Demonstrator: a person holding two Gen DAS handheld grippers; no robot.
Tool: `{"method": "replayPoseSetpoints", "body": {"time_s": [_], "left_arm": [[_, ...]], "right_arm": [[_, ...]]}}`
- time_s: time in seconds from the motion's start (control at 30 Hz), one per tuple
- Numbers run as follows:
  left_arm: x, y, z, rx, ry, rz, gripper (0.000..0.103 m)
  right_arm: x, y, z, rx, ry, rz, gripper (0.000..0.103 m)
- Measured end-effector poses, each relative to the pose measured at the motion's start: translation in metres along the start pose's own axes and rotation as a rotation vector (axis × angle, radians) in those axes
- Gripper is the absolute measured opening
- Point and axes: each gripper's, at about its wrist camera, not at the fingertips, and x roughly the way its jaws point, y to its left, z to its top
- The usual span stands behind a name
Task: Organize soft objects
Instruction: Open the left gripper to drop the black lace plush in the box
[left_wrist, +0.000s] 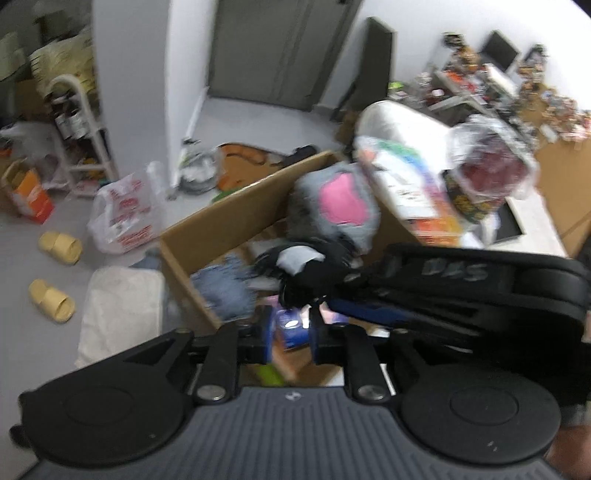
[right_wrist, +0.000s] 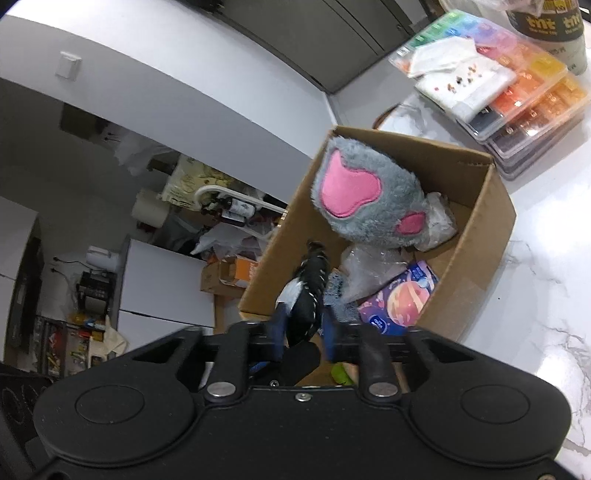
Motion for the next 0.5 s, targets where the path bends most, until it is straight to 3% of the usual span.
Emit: {"method": "replayPoseSetpoints", "body": {"time_s": [0.07, 0.17, 0.43, 0.5], "left_arm": [[0.0, 0.004, 0.0, -0.005, 0.001, 0.045, 0.035], [-0.006, 0.011, 0.001, -0.035, -0.011, 0.023, 0.05], [-0.028, 0.002, 0.004, -0.044, -0.055, 0.026, 0.061], [-0.035, -0.003, 0.004, -0.041, -0.071, 0.034, 0.068]], "right_arm": [[-0.001, -0.001, 0.001, 0.003, -0.004, -0.006, 0.051], [-0.01, -0.002, 0.002, -0.013, -0.022, -0.008, 0.053], [-0.039, -0.006, 0.001, -0.026, -0.057, -0.01, 0.055], [-0.049, -0.005, 0.0, -0.051, -0.078, -0.027, 0.064]]}}
